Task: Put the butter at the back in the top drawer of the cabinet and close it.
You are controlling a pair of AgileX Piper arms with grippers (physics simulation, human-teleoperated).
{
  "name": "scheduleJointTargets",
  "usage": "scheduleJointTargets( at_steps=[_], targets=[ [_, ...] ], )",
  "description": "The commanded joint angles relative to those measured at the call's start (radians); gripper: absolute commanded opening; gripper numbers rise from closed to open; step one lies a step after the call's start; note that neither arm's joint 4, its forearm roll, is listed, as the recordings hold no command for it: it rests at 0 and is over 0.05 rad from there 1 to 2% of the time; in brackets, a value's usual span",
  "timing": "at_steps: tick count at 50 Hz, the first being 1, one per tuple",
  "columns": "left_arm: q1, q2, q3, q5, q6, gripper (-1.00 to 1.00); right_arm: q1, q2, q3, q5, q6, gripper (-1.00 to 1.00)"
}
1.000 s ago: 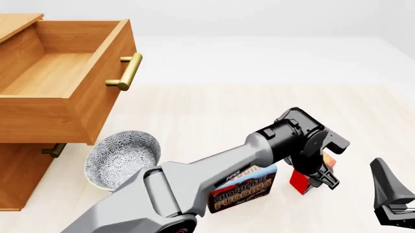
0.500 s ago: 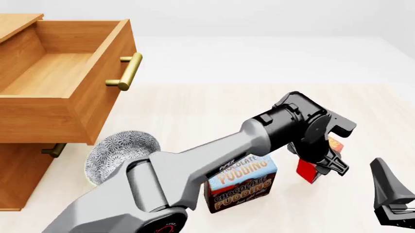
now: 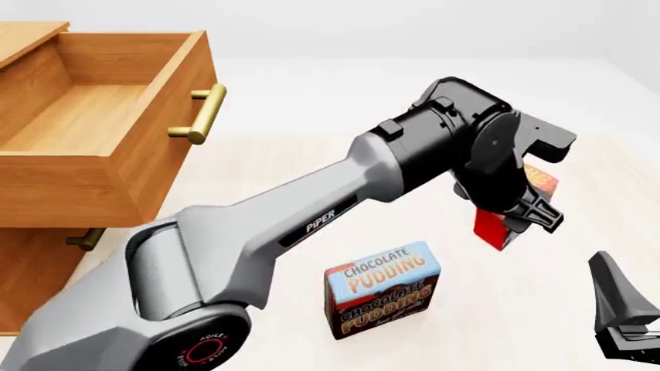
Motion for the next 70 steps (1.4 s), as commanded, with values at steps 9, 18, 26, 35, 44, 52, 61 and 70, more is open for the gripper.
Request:
scheduleJointTargets(
  at_steps=[9,18,26,35,44,52,61,70],
  targets=[
    [0.028,-0.168,0.112,-0.016,0.040,-1.00,0.000,0.000,0.000,0.000,0.000,1.00],
    [0.055,-0.228,0.163,-0.020,0.058,-1.00,0.000,0.000,0.000,0.000,0.000,1.00],
    [0.080,-0.280,0.180,-0.009,0.075,-1.00,0.000,0.000,0.000,0.000,0.000,1.00],
    [0.109,-0.322,0.214,-0.011,0.088,-1.00,0.000,0.000,0.000,0.000,0.000,1.00],
    [0.129,-0.344,0.227,-0.007,0.097,-1.00,0.000,0.000,0.000,0.000,0.000,1.00],
    [0.141,-0.356,0.226,0.007,0.108,-1.00,0.000,0.000,0.000,0.000,0.000,1.00],
    [0.173,-0.380,0.260,0.004,0.133,-1.00,0.000,0.000,0.000,0.000,0.000,1.00],
    [0.196,-0.401,0.269,0.009,0.150,-1.00,0.000,0.000,0.000,0.000,0.000,1.00]
  ],
)
